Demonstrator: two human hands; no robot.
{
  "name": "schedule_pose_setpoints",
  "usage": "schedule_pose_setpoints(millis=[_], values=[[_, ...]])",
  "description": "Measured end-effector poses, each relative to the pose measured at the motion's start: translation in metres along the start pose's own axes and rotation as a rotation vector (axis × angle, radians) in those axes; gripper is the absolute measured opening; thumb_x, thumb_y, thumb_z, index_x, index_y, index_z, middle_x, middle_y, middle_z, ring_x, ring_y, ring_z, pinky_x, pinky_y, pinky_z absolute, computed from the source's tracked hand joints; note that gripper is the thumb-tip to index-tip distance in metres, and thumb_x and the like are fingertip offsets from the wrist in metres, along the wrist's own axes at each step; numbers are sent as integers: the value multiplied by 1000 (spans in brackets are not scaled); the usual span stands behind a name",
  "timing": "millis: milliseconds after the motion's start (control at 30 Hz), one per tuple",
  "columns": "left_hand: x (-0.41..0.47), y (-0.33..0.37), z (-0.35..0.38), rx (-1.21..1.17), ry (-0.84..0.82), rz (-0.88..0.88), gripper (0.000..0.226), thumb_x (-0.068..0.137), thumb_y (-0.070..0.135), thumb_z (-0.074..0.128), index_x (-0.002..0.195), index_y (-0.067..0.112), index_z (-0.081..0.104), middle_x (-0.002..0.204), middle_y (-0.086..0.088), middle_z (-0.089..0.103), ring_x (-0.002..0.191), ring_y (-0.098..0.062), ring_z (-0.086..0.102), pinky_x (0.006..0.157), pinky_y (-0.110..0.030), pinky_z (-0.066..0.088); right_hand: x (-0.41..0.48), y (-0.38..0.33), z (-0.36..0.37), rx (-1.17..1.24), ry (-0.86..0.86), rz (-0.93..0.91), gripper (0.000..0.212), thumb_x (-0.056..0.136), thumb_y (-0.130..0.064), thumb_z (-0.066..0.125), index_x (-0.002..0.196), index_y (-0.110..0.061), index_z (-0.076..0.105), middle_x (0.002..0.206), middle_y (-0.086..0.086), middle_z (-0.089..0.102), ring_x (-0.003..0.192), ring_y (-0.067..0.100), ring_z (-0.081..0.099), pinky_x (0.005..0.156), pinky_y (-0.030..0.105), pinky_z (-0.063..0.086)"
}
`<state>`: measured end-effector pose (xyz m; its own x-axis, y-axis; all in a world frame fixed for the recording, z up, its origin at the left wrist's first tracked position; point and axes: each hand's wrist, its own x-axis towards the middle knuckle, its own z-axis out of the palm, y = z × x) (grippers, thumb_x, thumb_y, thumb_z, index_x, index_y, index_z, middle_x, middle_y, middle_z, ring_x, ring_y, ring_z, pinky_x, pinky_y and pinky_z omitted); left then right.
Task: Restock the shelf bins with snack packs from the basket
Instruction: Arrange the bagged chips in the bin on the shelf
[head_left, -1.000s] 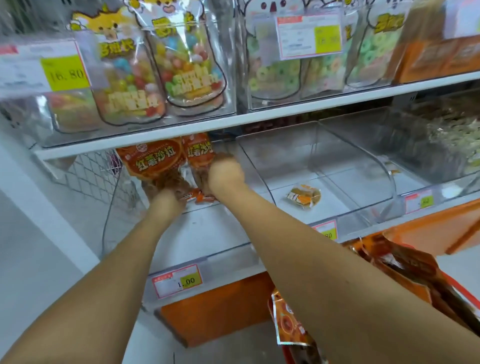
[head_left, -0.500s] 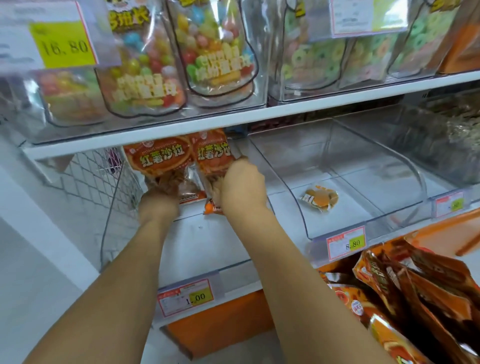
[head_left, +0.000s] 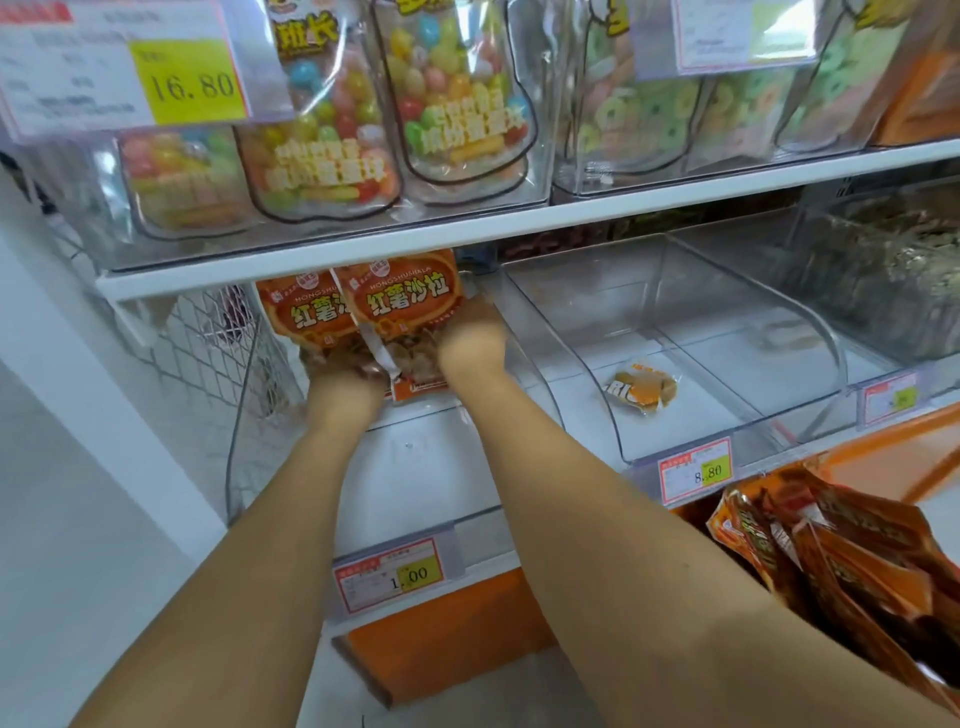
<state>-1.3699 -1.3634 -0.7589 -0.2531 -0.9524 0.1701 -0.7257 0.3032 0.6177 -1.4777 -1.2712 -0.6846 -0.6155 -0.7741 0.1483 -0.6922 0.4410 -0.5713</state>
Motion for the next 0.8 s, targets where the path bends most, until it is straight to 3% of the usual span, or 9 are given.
schedule_pose_setpoints(millis=[100, 167, 233, 333, 433, 533, 700, 767, 800], values=[[8, -5, 10, -62, -106, 6, 48, 82, 50, 63, 98, 5, 58, 102, -13, 64, 100, -29, 57, 80, -31, 39, 7, 2, 12, 14, -54, 74, 38, 102, -19, 36, 137, -6, 35, 139, 14, 44, 130, 27, 40, 105, 30, 34], [10, -7, 15, -61, -110, 14, 50, 81, 57, 60, 95, 9, 56, 106, -15, 62, 108, -29, 55, 93, -36, 40, 2, 0, 19, 311, -105, 161, 59, 97, -21, 49, 145, -2, 21, 143, 18, 39, 129, 30, 42, 103, 33, 37], [10, -7, 16, 26, -102, 56, 55, 87, 51, 59, 121, 9, 55, 131, -14, 51, 123, -31, 46, 103, -39, 34, -8, -3, 27, 531, -45, 163, 86, 89, -15, 60, 150, -1, 1, 152, 19, 25, 133, 32, 38, 103, 35, 39], [9, -4, 14, 107, -49, 60, 52, 93, 37, 53, 132, 4, 49, 142, -13, 42, 118, -34, 49, 82, -31, 37, -23, -6, 36, 593, -7, 153, 89, 89, -3, 54, 149, -1, -12, 158, 18, 0, 140, 34, 29, 110, 39, 35], [6, -2, 11, 145, -2, 60, 39, 94, 31, 51, 124, 8, 53, 130, -7, 53, 103, -34, 56, 66, -28, 29, -27, -6, 41, 494, -51, 148, 82, 88, -3, 54, 151, -3, 0, 155, 21, 7, 140, 36, 23, 112, 41, 31], [5, 1, 11, 188, 71, 69, 25, 96, 27, 48, 98, 4, 59, 95, -12, 60, 90, -35, 59, 55, -30, 27, -16, -1, 44, 360, -185, 131, 79, 93, -14, 51, 153, -15, -1, 154, 23, 11, 139, 39, 22, 112, 45, 30], [4, 1, 9, -38, 54, -34, 19, 95, 13, 51, 76, 13, 54, 102, -21, 66, 95, -38, 62, 77, -39, 50, 6, 1, 41, 262, -254, 79, 75, 95, -12, 43, 153, -16, -4, 155, 21, 12, 135, 40, 31, 104, 41, 39], [6, -4, 9, 16, 6, -60, 13, 92, 22, 59, 97, 11, 59, 110, -11, 64, 98, -35, 61, 81, -38, 50, 9, -1, 40, 318, -226, 52, 69, 94, -7, 44, 152, -17, 8, 154, 16, 20, 129, 36, 40, 97, 39, 42], [9, -10, 12, 74, -32, -80, 29, 89, 30, 64, 110, 10, 57, 106, -5, 64, 94, -31, 62, 78, -35, 51, 10, -4, 40, 328, -207, 47, 72, 92, -6, 45, 152, -22, 9, 156, 12, 18, 126, 37, 43, 94, 40, 45]])
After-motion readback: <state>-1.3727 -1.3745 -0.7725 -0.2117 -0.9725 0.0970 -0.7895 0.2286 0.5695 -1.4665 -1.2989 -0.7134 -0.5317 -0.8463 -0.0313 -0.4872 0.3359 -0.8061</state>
